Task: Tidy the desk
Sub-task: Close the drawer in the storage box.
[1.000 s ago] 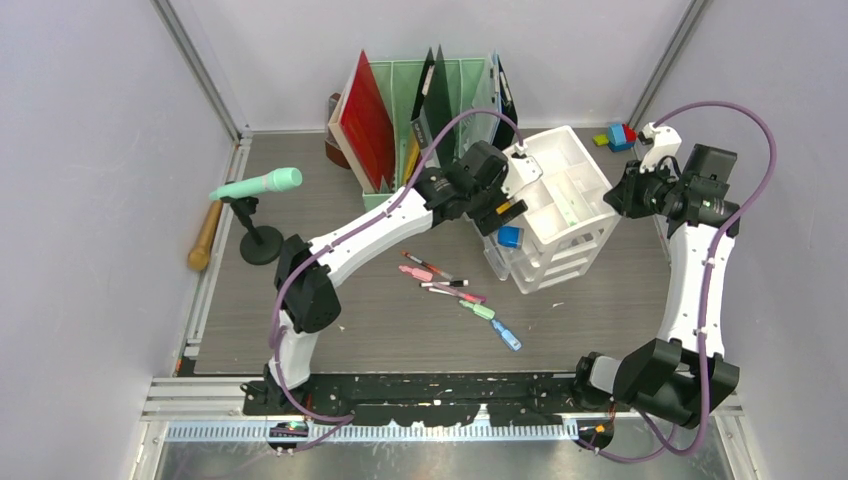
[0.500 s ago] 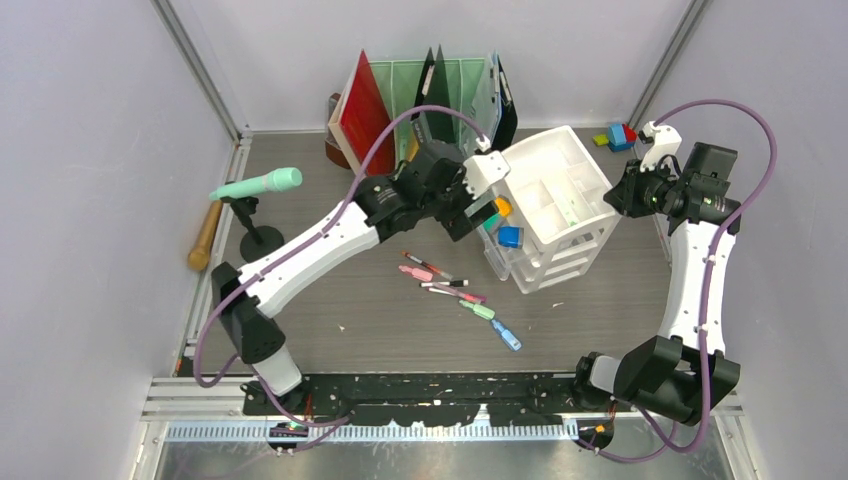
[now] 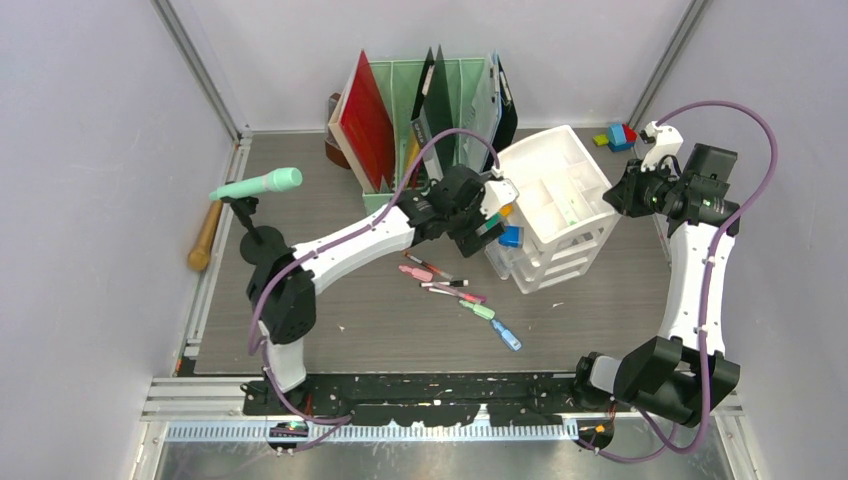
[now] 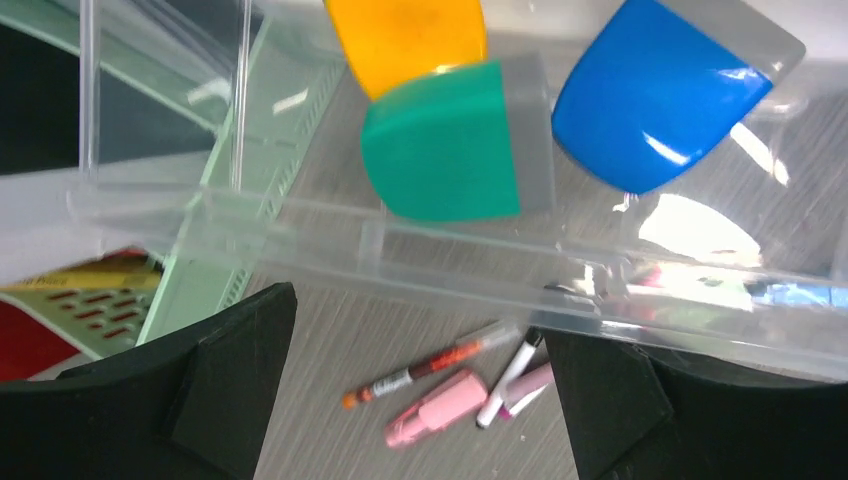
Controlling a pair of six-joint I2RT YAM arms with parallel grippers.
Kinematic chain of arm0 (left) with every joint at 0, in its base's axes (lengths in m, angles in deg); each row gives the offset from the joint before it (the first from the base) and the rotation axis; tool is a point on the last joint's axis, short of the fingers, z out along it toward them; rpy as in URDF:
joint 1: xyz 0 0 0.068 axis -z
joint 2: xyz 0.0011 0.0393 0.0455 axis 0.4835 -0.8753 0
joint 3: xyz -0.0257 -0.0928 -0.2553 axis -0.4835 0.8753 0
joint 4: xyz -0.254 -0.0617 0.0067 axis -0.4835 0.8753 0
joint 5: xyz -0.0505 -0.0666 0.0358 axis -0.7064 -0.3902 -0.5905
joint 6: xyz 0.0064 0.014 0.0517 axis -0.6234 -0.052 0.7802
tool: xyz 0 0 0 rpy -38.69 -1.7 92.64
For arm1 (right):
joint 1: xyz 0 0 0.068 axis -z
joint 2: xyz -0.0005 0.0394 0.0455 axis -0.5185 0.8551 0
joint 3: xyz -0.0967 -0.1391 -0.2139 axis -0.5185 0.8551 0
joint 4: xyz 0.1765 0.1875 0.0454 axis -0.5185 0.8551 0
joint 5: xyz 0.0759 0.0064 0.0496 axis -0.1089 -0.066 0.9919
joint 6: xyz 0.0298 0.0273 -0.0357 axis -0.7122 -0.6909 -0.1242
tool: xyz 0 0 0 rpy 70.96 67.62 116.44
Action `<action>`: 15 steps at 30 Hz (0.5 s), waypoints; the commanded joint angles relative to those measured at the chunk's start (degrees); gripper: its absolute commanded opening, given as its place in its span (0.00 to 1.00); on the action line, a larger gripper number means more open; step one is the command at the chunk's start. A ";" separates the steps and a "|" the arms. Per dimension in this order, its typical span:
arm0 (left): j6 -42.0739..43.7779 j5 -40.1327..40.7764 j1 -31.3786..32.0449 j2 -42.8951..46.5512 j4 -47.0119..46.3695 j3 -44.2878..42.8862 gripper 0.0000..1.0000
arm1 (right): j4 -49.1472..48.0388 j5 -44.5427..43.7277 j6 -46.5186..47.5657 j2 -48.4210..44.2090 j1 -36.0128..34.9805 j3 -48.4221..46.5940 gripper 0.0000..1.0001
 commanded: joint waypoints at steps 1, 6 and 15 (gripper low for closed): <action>-2.86 -2.30 -0.11 -3.45 -6.65 -7.16 0.96 | 1.20 -2.02 -3.49 2.78 -0.73 3.36 0.17; -8.33 -7.12 -0.10 -7.65 -7.98 -11.95 0.96 | 0.56 -1.41 -3.69 3.01 -0.83 3.86 0.17; -15.68 -9.99 -0.05 -11.27 -7.65 -17.43 0.96 | 0.39 -0.69 -3.94 3.18 -1.09 4.25 0.17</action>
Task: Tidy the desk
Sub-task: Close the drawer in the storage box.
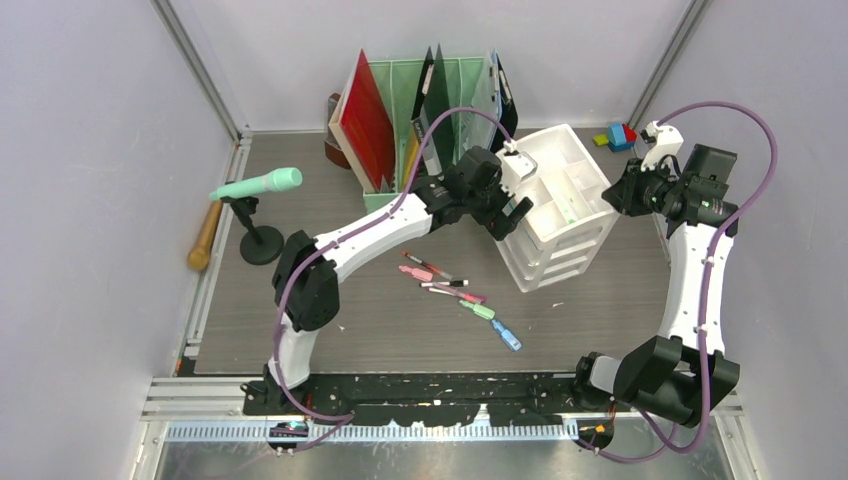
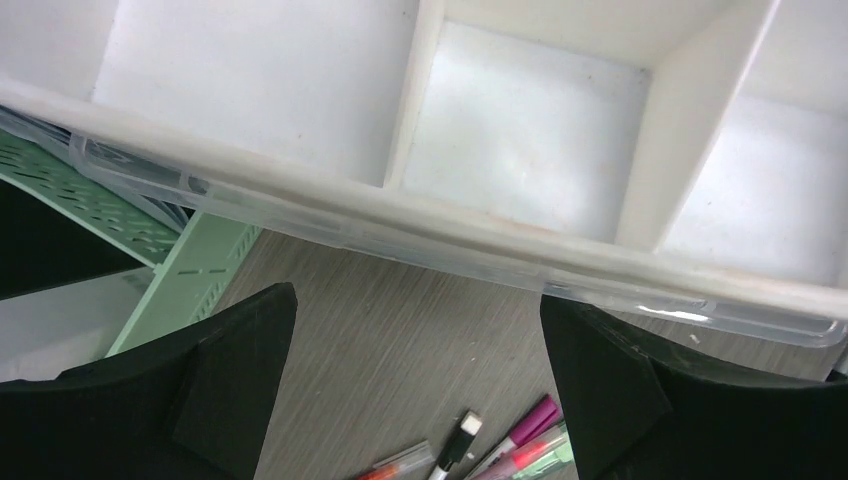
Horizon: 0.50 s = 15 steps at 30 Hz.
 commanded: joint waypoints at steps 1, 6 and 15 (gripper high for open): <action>-5.32 -2.76 -0.05 -0.99 -3.45 -3.23 0.96 | 2.26 -1.62 -2.88 3.21 -1.17 3.42 0.17; -6.90 -3.06 -0.10 -1.30 -3.82 -2.08 0.97 | 2.37 -1.62 -3.01 3.14 -1.22 3.37 0.17; -3.71 -1.09 -0.19 2.63 -3.69 2.85 1.00 | 4.14 -3.58 -2.60 3.87 -1.21 0.07 0.17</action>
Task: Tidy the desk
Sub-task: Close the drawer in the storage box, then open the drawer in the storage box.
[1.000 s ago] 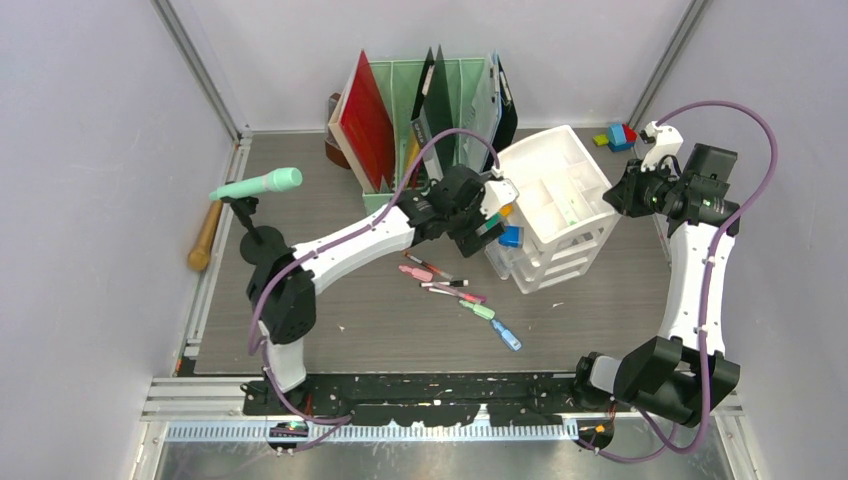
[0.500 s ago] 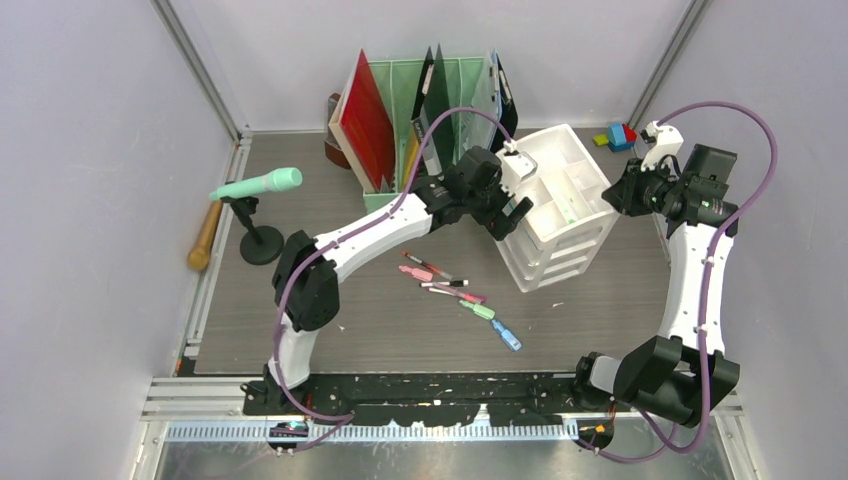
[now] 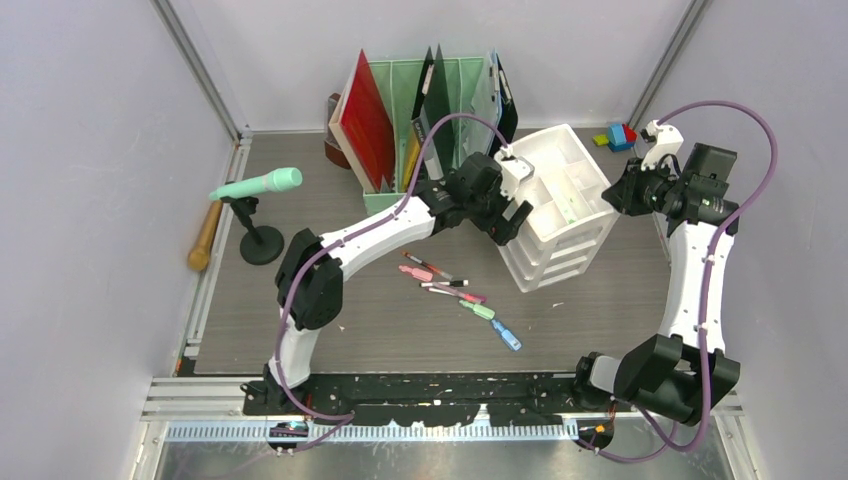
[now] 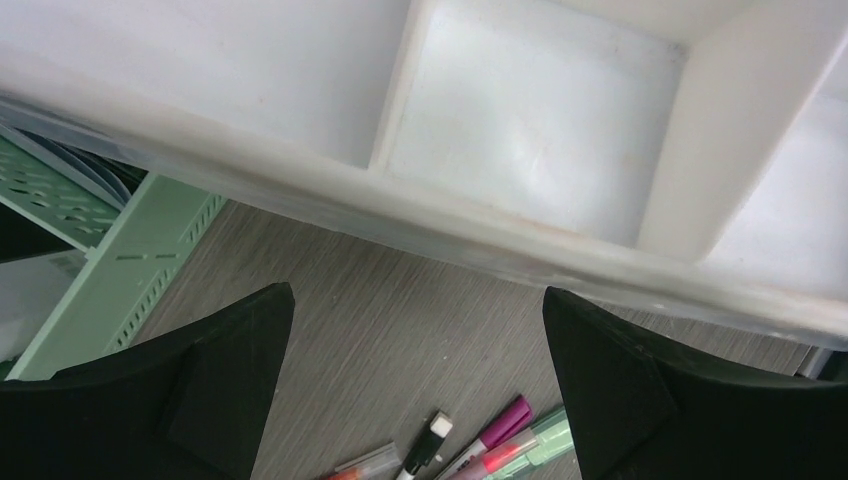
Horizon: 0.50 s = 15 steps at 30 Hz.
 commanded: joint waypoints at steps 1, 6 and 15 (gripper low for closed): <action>3.50 1.17 -0.20 5.42 -2.12 3.22 1.00 | 4.59 -4.58 -2.08 4.04 -1.19 -0.84 0.15; 11.56 3.73 -0.32 11.75 -1.95 10.50 1.00 | 6.51 -7.40 -1.01 5.04 -1.23 -3.72 0.07; -13.05 -21.50 -10.20 13.01 -14.28 20.06 1.00 | 5.63 -4.98 -2.73 4.69 -1.27 -2.55 0.06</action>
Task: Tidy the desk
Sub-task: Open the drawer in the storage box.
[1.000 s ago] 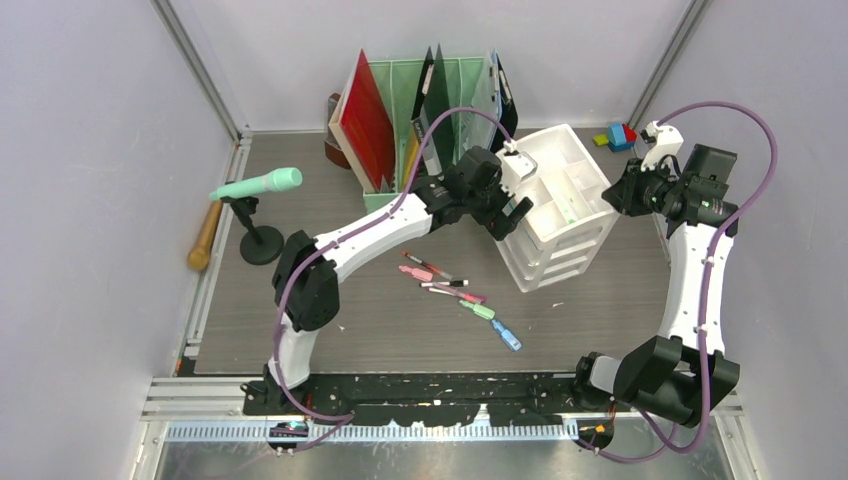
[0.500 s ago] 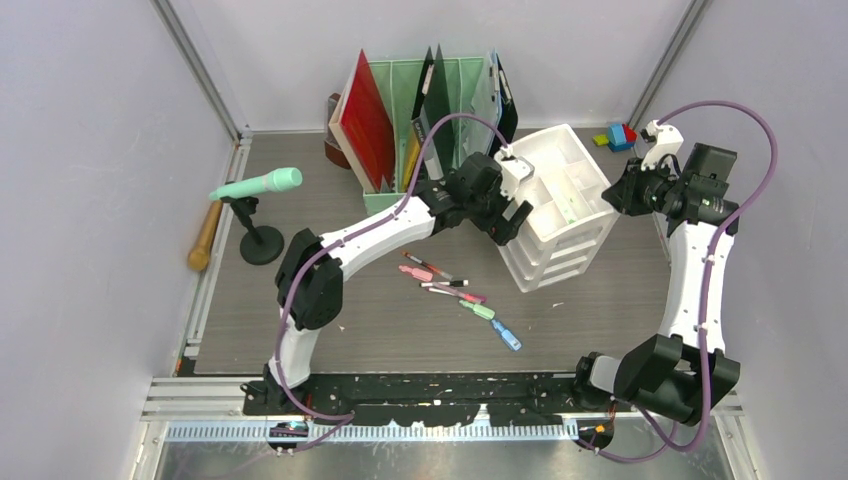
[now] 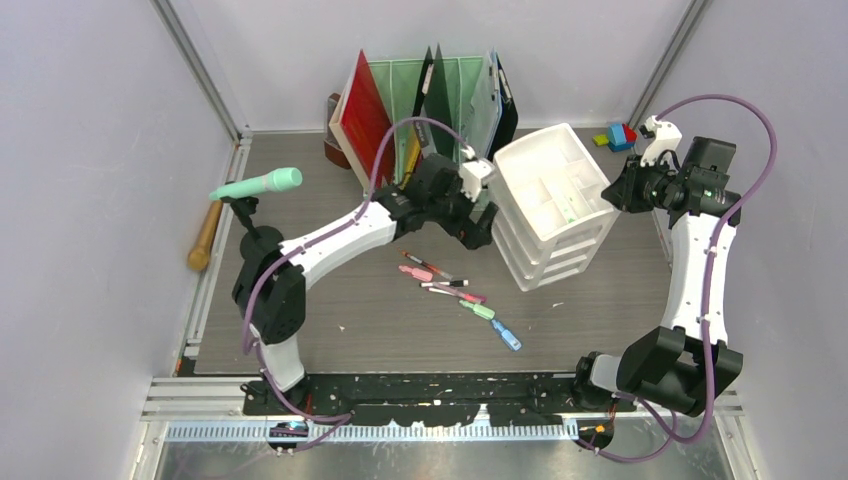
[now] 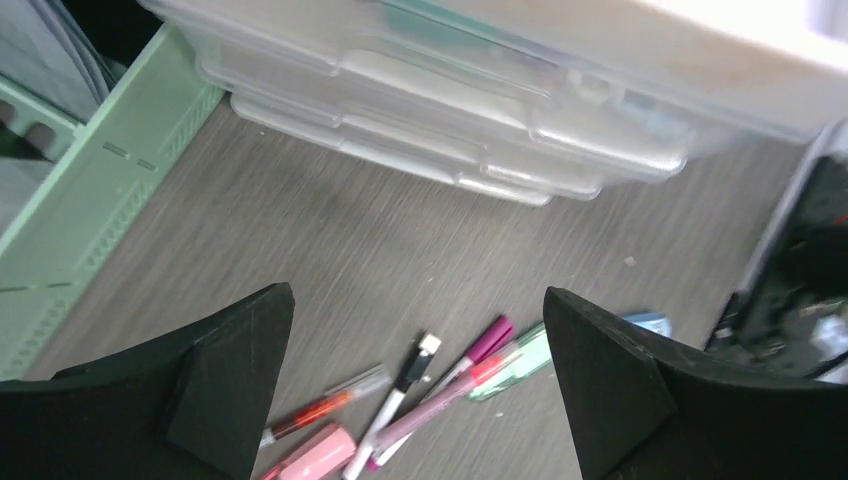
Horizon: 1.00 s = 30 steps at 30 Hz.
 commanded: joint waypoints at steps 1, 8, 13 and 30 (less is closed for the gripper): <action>-20.19 -18.74 -7.35 -0.83 -14.68 3.15 1.00 | 0.92 -3.84 -3.02 1.96 -0.66 1.67 0.06; -46.86 -29.72 -9.68 -9.91 -39.51 5.78 0.93 | -0.28 -2.42 -4.33 2.17 -0.66 2.94 0.06; -61.16 -28.87 -9.47 -15.11 -54.10 7.59 0.91 | -0.79 -2.07 -4.42 2.55 -0.74 3.31 0.06; -69.74 -25.02 -7.70 -21.86 -65.96 11.36 0.84 | -1.39 -1.93 -4.24 2.29 -0.76 4.68 0.06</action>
